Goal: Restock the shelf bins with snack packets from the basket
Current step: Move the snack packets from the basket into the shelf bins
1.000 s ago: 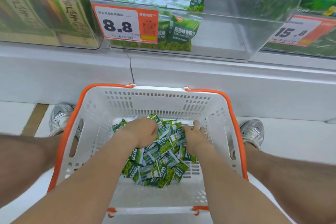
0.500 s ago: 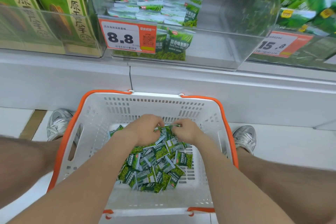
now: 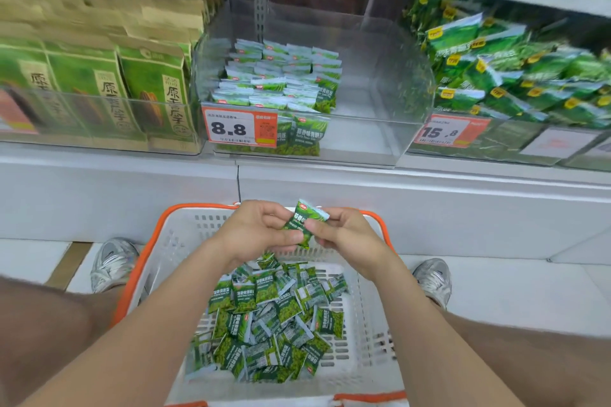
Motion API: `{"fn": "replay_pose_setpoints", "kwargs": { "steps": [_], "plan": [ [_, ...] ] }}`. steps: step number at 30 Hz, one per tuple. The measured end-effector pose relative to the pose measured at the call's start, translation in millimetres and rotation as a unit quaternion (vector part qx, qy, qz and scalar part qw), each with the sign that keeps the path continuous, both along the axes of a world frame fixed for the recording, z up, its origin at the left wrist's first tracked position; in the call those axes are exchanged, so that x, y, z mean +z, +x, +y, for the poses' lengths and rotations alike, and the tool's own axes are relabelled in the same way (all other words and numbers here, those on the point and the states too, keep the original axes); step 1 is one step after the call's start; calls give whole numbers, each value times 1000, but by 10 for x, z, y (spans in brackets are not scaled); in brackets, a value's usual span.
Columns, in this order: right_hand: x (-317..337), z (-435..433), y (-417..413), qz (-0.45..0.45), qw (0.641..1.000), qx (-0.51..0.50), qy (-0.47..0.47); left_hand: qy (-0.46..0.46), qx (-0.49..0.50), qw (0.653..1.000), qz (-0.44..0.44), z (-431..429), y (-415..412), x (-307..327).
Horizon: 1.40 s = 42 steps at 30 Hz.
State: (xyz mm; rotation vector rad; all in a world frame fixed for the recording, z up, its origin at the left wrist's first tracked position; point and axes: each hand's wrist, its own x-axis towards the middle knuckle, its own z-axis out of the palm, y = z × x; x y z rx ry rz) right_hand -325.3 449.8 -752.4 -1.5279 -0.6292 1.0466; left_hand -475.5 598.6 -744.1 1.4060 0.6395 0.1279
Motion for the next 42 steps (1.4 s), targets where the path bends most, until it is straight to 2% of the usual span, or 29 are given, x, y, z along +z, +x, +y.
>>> {"fn": "replay_pose_setpoints", "kwargs": {
  "steps": [5,7,9,11,13,16,18,20,23,25,27,30,36,42],
  "plan": [
    [367,64,-26,-77,997,-15,13,30,63,995,-64,-18,38,272],
    [588,106,-22,-112,993,-18,34,83,79,989,-89,-37,75,481],
    [847,148,-10,-137,987,-40,68,181,90,974,-108,-44,123,715],
    [1131,178,16,-149,979,-54,124,315,111,933,-136,-41,166,929],
    [1413,217,35,-160,968,-60,185,435,150,870,-175,-29,227,1087],
    [1771,356,89,-191,943,-127,242,554,207,785,-184,17,320,1272],
    [1905,488,188,-242,922,-201,227,633,216,725,-164,76,385,1356],
    [1915,640,391,-344,892,-256,145,688,202,687,-120,171,466,1420],
    [1865,840,770,-472,843,-256,-42,730,138,669,-28,350,606,1487],
    [1853,971,947,-497,829,-210,-147,741,90,665,34,451,657,1485],
    [1859,1107,1029,-504,823,-170,-200,731,68,672,97,493,668,1439],
    [1850,1332,1097,-507,817,-125,-245,723,72,669,156,479,687,1370],
    [1746,1564,1172,-483,825,-26,-291,733,59,661,153,515,725,1367],
    [1705,1564,1192,-512,806,-81,-285,740,53,656,139,542,710,1324]
  ]
}}
